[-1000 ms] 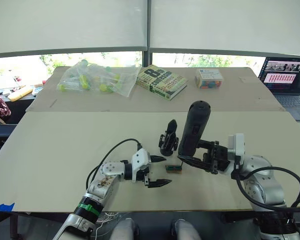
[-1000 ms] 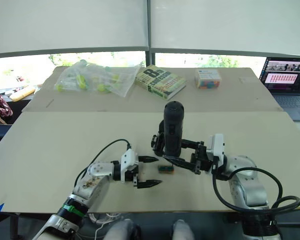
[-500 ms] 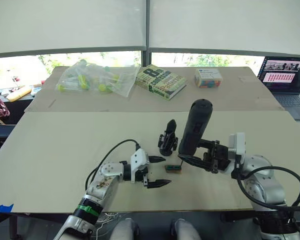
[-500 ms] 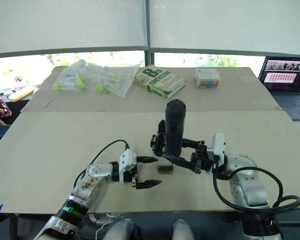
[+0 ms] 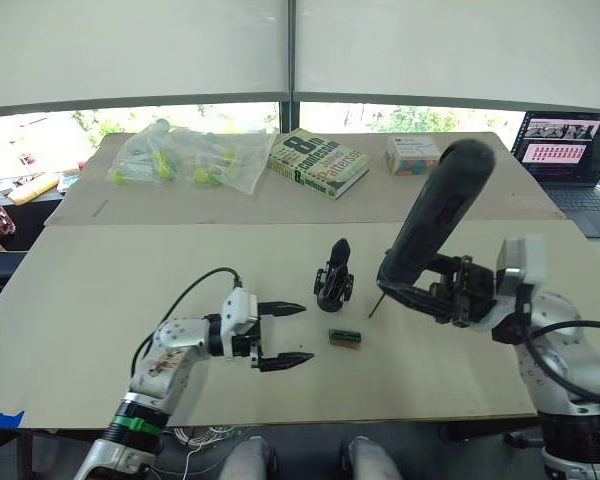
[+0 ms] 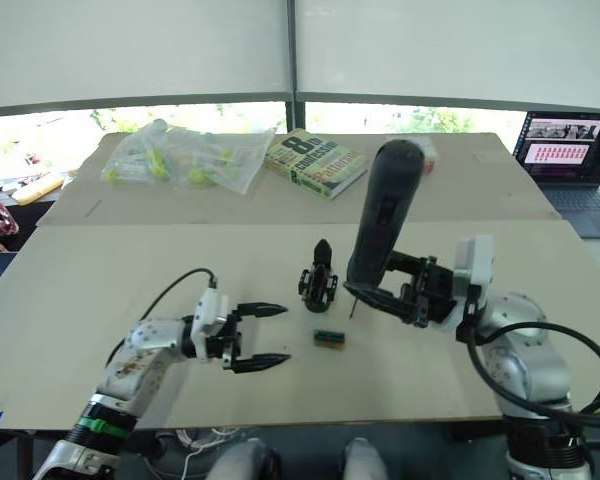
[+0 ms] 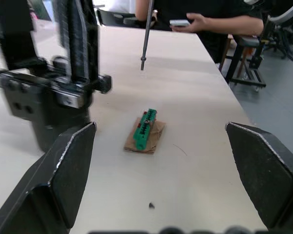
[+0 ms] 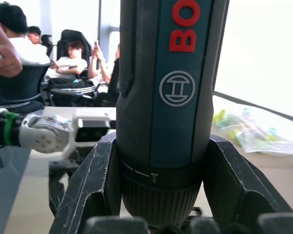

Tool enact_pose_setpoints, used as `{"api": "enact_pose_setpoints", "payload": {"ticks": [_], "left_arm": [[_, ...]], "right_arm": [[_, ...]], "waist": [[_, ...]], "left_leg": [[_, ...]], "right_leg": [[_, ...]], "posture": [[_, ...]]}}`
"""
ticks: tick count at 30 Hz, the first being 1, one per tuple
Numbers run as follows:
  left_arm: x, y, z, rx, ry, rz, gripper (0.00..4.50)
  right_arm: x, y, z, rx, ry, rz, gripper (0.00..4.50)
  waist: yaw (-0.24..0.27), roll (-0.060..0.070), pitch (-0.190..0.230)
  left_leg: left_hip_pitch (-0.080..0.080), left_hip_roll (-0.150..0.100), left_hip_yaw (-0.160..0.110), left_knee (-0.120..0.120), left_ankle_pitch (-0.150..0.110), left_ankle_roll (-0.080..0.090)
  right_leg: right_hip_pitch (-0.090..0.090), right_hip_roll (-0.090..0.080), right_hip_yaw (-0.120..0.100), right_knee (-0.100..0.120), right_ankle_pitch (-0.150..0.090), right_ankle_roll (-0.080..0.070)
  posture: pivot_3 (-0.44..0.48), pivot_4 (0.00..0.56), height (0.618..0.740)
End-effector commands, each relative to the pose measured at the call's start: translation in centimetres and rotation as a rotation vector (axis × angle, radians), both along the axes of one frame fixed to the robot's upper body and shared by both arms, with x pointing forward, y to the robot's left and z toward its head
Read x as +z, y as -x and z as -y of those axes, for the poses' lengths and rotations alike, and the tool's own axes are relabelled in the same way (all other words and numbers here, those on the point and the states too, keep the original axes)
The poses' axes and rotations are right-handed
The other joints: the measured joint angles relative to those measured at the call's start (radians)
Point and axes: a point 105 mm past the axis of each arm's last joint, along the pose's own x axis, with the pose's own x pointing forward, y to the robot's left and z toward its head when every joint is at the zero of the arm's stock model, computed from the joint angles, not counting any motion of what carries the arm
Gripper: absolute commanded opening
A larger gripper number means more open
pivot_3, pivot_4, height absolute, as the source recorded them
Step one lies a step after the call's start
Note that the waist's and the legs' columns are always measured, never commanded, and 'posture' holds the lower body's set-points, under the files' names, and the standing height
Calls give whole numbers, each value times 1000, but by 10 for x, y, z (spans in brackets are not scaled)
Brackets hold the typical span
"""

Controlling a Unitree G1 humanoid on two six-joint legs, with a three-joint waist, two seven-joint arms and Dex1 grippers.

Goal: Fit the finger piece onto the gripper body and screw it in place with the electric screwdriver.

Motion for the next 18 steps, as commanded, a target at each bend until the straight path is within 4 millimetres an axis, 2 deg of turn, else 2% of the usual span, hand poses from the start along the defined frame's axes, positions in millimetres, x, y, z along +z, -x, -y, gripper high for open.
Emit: {"api": "enact_pose_setpoints", "payload": {"ticks": [1, 8, 18], "left_arm": [[27, 0, -10, 12, 66, 36, 4500], [55, -14, -24, 80, 118, 53, 4500], [65, -24, -17, 93, 145, 43, 4500]], "right_arm": [[34, 5, 6, 4, -39, 88, 1941], [62, -12, 4, 15, -98, 74, 1941], [69, -34, -17, 40, -136, 51, 1941]], "waist": [[0, 0, 0], [0, 0, 0], [-2, -1, 0]], "left_leg": [[0, 0, 0, 0, 0, 0], [0, 0, 0, 0, 0, 0], [-1, -1, 0, -1, 0, 0]], "right_leg": [[0, 0, 0, 0, 0, 0], [0, 0, 0, 0, 0, 0], [0, 0, 0, -1, 0, 0]], "posture": [[0, 150, 740], [0, 150, 740], [0, 150, 740]]}}
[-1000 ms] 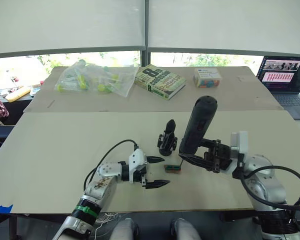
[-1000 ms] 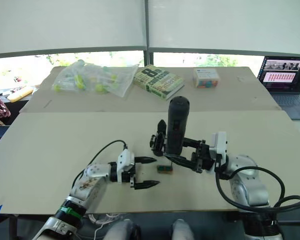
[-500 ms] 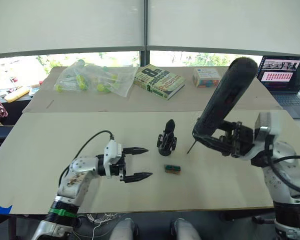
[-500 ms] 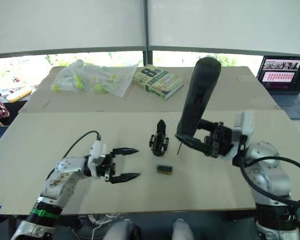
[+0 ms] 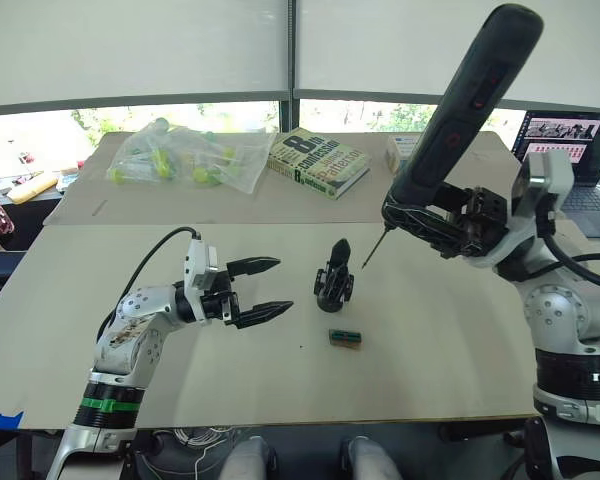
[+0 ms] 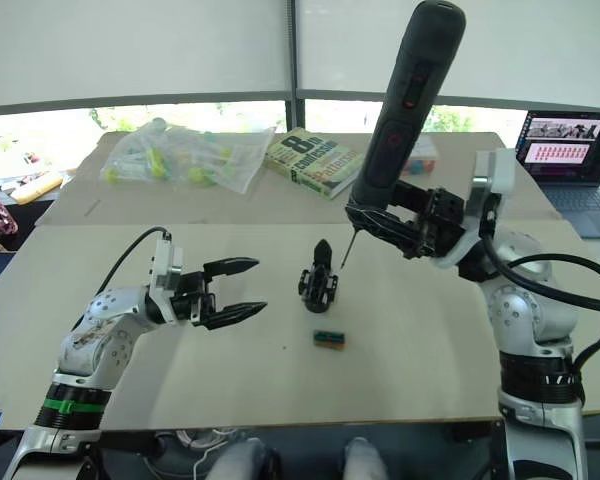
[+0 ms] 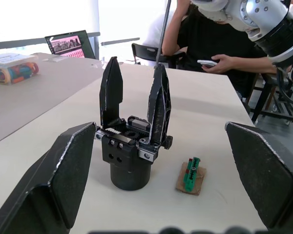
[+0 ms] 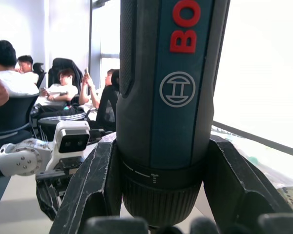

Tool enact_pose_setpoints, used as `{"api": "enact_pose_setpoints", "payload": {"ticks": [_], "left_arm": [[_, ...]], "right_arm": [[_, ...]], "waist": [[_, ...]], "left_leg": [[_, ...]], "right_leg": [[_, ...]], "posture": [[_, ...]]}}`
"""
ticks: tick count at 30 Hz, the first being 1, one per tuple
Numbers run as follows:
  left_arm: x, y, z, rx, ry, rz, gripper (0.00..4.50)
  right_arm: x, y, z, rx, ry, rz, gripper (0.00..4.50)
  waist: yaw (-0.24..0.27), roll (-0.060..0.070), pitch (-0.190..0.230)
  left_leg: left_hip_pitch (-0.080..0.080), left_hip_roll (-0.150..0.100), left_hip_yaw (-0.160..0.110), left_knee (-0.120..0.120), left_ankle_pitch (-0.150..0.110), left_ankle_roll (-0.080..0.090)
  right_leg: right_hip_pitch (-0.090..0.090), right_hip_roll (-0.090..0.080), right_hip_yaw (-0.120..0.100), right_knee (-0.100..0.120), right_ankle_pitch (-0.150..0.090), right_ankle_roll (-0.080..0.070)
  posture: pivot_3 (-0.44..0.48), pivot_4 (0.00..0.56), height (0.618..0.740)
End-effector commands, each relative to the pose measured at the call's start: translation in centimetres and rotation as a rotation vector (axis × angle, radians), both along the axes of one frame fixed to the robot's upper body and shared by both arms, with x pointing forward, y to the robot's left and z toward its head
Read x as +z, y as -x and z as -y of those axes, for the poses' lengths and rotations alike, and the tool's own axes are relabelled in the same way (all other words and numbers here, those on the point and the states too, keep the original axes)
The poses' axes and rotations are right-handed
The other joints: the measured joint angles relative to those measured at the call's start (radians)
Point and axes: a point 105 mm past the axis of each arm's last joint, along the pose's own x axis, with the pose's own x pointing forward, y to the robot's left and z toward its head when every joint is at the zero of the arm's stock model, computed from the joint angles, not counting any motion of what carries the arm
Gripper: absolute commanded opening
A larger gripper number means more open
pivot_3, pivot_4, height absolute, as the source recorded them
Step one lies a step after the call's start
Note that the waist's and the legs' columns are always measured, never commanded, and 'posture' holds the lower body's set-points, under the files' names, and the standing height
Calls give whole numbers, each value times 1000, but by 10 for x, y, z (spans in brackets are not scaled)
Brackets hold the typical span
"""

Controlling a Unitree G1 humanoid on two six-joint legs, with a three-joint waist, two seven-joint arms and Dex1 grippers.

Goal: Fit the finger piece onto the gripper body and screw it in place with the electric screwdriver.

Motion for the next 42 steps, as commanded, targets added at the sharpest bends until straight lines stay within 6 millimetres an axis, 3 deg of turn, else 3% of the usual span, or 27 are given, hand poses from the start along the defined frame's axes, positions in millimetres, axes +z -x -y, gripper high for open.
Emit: {"api": "enact_pose_setpoints", "payload": {"ticks": [1, 8, 21, 30, 42], "left_arm": [[12, -2, 4, -7, 28, 27, 4500], [10, -13, 9, 38, 28, 33, 4500], [-12, -18, 21, 20, -26, 16, 4500], [-20, -20, 25, 25, -38, 19, 4500], [-29, -19, 25, 30, -49, 8, 4500]], "right_arm": [[17, 2, -5, 9, -24, 69, 1941], [15, 3, -19, 62, -40, 53, 1941], [1, -12, -41, 86, 26, -6, 1941], [-10, -17, -43, 102, 77, -38, 1941], [-11, -18, -44, 120, 66, -45, 1941]], "waist": [[0, 0, 0], [0, 0, 0], [-1, -1, 0], [-2, -1, 0], [-1, -1, 0]], "left_leg": [[0, 0, 0, 0, 0, 0], [0, 0, 0, 0, 0, 0], [0, 0, 0, 0, 0, 0], [-1, 0, 0, 0, 0, 0], [-1, 0, 0, 0, 0, 0]], "right_leg": [[0, 0, 0, 0, 0, 0], [0, 0, 0, 0, 0, 0], [0, 0, 0, 0, 0, 0], [-1, 0, -1, 0, 0, 0], [-1, 0, -1, 0, 0, 0]], "posture": [[0, 150, 740], [0, 150, 740], [0, 150, 740], [0, 150, 740], [0, 150, 740]]}}
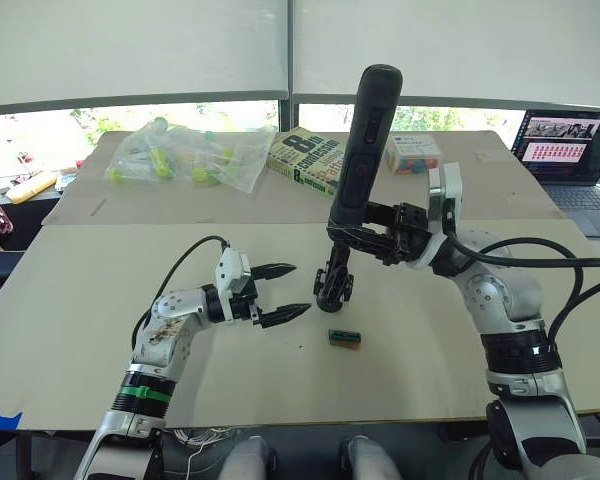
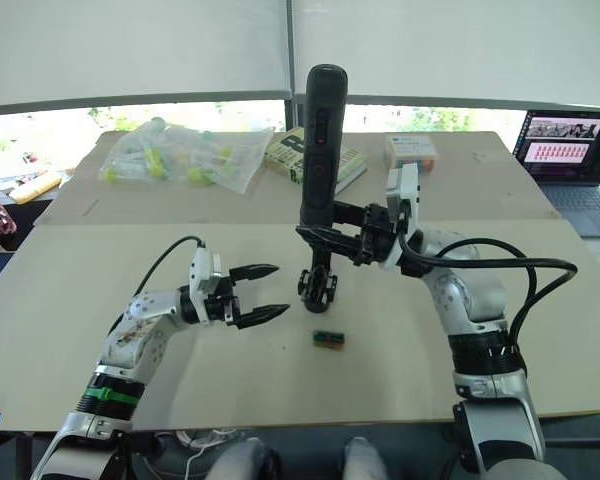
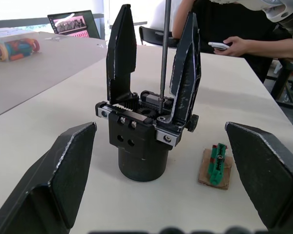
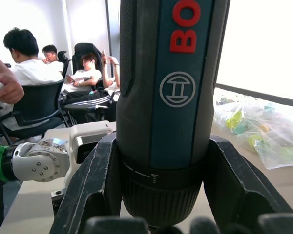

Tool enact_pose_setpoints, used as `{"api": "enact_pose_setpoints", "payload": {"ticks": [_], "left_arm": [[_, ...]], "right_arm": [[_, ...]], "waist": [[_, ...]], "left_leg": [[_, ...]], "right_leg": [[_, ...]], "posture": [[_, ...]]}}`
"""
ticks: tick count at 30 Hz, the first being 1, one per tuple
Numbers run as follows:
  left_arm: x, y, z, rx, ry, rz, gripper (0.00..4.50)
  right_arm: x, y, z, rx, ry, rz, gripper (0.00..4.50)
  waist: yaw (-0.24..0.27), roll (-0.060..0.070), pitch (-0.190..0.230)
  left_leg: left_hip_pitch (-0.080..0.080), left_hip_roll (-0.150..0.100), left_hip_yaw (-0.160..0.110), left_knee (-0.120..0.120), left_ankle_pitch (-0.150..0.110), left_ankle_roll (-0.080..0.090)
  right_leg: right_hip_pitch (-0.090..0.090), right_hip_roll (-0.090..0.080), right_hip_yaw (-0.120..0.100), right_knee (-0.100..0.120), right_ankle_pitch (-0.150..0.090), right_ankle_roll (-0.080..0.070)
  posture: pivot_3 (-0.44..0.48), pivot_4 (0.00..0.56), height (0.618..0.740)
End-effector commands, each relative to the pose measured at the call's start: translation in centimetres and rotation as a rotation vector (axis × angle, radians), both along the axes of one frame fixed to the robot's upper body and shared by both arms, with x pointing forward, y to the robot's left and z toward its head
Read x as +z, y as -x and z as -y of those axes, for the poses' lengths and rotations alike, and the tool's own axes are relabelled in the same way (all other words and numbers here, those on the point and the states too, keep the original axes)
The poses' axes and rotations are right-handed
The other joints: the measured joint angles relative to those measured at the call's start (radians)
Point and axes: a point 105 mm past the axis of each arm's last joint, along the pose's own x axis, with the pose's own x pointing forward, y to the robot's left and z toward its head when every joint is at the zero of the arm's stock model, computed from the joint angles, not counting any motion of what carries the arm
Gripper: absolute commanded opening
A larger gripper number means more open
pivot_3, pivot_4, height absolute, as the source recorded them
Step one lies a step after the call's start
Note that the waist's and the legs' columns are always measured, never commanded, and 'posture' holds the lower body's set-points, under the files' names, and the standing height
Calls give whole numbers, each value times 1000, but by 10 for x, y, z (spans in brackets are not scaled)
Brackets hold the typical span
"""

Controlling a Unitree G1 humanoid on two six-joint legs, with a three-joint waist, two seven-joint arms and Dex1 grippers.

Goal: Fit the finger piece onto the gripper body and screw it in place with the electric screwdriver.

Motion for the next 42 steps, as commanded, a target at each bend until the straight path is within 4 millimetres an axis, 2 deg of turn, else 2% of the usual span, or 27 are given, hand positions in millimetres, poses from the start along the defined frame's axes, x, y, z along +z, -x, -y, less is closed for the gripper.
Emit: {"api": "enact_pose_setpoints", "payload": {"ticks": [1, 32, 42], "left_arm": [[4, 2, 2, -9, 8, 29, 4500], [-5, 4, 7, -7, 5, 16, 4500], [-20, -14, 19, 47, -65, -2, 4500]], "right_arm": [[23, 6, -1, 26, -44, 74, 1941], [16, 0, -1, -1, -19, 87, 1941], [13, 5, -3, 17, -17, 92, 1941]], "waist": [[0, 0, 0], [0, 0, 0], [1, 0, 0]], "left_leg": [[0, 0, 0, 0, 0, 0], [0, 0, 0, 0, 0, 0], [0, 0, 0, 0, 0, 0]], "right_leg": [[0, 0, 0, 0, 0, 0], [0, 0, 0, 0, 0, 0], [0, 0, 0, 0, 0, 0]], "posture": [[0, 150, 740], [0, 150, 740], [0, 150, 740]]}}
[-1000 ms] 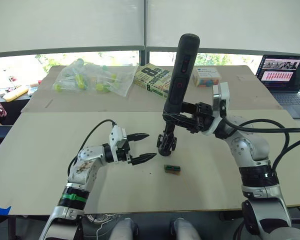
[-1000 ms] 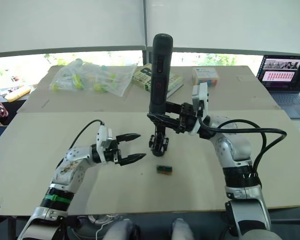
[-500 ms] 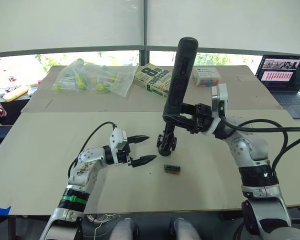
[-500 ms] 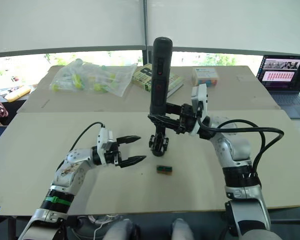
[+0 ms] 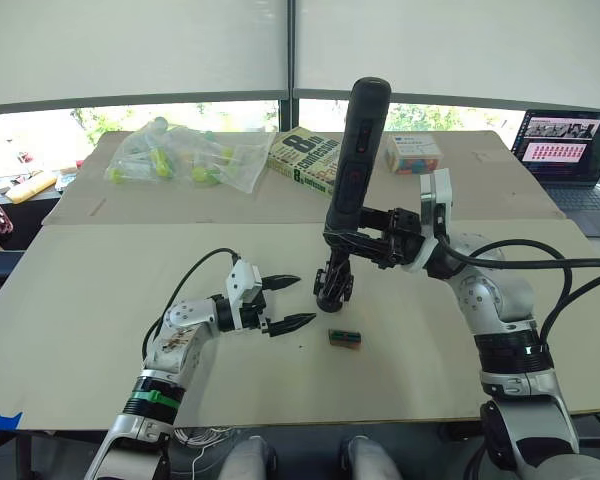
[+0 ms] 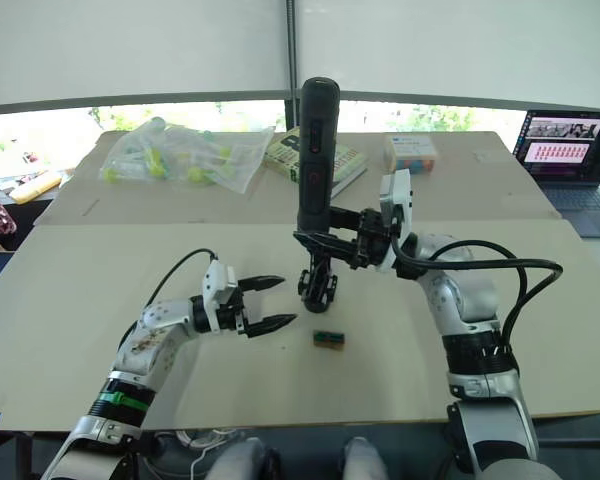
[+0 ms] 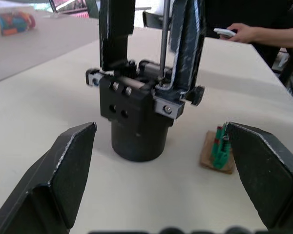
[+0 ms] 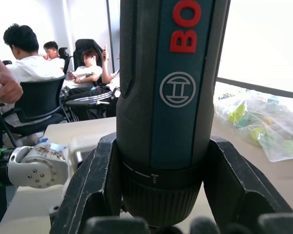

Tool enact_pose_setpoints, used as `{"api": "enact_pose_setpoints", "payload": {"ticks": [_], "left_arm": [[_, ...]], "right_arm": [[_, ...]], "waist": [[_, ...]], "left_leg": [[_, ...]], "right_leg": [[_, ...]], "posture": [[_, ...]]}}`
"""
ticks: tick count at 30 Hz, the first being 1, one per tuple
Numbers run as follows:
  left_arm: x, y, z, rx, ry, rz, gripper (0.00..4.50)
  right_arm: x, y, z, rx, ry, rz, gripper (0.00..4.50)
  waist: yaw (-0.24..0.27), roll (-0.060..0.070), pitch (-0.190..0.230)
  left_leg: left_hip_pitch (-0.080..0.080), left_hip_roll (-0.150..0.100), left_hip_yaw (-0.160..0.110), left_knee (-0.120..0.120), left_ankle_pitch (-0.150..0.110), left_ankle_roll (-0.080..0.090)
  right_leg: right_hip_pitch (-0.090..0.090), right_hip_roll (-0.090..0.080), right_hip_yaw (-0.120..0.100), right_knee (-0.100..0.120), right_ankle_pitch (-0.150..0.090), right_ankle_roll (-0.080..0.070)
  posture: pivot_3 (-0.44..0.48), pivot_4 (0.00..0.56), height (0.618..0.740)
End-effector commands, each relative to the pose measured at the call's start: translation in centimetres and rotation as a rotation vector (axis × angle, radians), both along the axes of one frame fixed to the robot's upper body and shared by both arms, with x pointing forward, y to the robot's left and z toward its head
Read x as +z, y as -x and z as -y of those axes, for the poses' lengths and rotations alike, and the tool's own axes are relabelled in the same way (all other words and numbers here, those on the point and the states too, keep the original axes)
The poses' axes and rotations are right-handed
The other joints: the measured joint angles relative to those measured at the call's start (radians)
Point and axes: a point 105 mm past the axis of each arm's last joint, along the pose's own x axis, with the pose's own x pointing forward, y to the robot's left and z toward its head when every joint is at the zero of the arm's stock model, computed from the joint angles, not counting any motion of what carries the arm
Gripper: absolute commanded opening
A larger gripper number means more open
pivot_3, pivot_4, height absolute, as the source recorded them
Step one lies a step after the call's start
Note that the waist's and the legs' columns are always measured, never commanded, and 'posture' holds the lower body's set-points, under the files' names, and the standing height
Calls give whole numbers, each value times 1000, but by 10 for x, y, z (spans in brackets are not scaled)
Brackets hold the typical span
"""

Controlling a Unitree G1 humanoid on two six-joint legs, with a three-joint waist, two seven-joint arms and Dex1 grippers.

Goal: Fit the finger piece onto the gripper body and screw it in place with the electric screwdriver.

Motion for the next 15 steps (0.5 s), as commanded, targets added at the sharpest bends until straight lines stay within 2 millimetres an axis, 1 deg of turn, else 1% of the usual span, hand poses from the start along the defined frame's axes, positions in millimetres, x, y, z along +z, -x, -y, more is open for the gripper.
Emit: {"api": "enact_pose_setpoints", "payload": {"ticks": [1, 10, 15], "left_arm": [[4, -8, 9, 5, -17, 37, 4500], [-6, -18, 28, -12, -73, 41, 4500], [-8, -26, 37, 3, -77, 38, 4500]], "right_arm": [[21, 8, 0, 19, -30, 100, 1941], [19, 11, 0, 20, -20, 103, 1941], [18, 11, 1, 18, -15, 103, 1941]], "waist": [[0, 0, 0], [-1, 0, 0], [0, 0, 0]], "left_leg": [[0, 0, 0, 0, 0, 0], [0, 0, 0, 0, 0, 0], [-1, -1, 0, 0, 0, 0]], "right_leg": [[0, 0, 0, 0, 0, 0], [0, 0, 0, 0, 0, 0], [0, 0, 0, 0, 0, 0]], "posture": [[0, 150, 740], [0, 150, 740], [0, 150, 740]]}}
